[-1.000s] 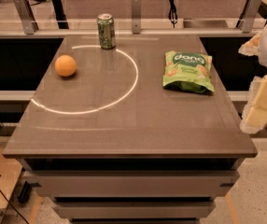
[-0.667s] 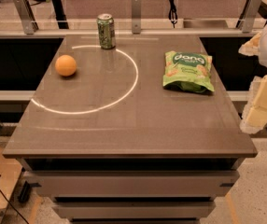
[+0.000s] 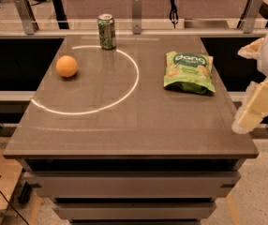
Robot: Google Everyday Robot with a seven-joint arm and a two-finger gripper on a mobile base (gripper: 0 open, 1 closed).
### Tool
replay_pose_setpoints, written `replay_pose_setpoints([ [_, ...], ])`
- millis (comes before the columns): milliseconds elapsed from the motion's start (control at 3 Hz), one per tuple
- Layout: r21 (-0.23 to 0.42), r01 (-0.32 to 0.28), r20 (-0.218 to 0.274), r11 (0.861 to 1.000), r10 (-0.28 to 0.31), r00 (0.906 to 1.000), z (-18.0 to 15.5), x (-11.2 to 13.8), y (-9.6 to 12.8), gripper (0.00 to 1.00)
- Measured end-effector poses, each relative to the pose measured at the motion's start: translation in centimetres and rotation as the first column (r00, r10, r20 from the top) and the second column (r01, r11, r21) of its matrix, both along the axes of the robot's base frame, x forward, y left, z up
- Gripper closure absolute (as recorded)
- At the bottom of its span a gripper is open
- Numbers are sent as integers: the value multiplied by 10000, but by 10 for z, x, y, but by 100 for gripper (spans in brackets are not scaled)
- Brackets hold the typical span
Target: Move green rice chip bag near orange
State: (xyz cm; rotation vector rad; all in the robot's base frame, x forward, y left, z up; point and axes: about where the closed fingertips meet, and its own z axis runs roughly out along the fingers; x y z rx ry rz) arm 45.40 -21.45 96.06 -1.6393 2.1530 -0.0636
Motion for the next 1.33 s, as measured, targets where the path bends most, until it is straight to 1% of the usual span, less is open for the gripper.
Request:
replay_pose_setpoints([
  [333,866,198,899,9960,-276,9956,-13,39,1,0],
  [667,866,198,900,9960,-276,9956,-13,39,1,0],
  [1000,1531,839,1139,9846,-1019,9883,-13,53,2,0],
  [1333,2638,1519,1745,9525,-2021,9637,-12,89,9,0],
])
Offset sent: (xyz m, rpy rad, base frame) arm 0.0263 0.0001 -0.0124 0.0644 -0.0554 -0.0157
